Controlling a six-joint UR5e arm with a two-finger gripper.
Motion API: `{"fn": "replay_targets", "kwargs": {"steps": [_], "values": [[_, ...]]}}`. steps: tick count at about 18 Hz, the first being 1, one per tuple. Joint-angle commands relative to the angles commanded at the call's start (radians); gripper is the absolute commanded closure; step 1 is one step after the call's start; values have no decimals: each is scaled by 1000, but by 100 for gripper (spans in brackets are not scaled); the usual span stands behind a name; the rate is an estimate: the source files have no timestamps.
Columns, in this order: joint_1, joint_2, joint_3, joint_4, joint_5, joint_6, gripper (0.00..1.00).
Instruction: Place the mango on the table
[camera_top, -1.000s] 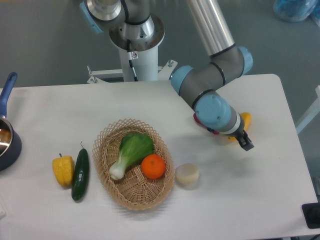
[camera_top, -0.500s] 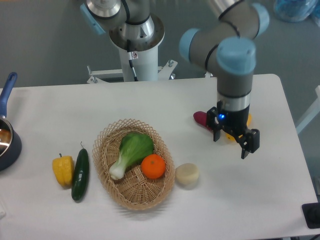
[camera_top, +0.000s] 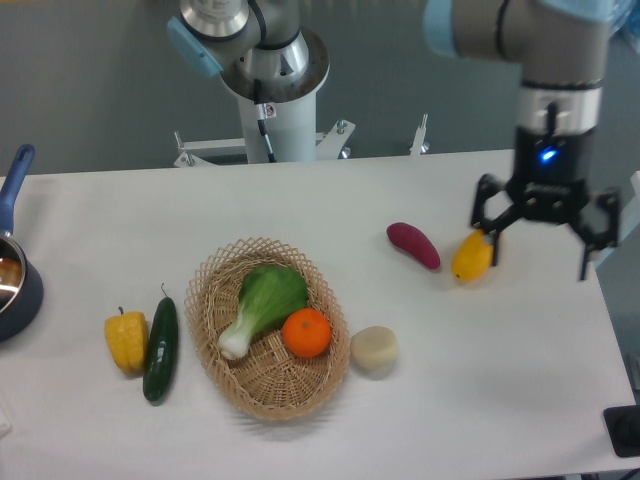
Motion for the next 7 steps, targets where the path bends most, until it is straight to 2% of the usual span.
{"fn": "replay_targets", "kwargs": {"steps": [2, 4, 7], "values": [[43, 14, 0, -75, 0, 216, 0], [77, 23, 0, -123, 0, 368, 0], [80, 23, 0, -131, 0, 406, 0]]}}
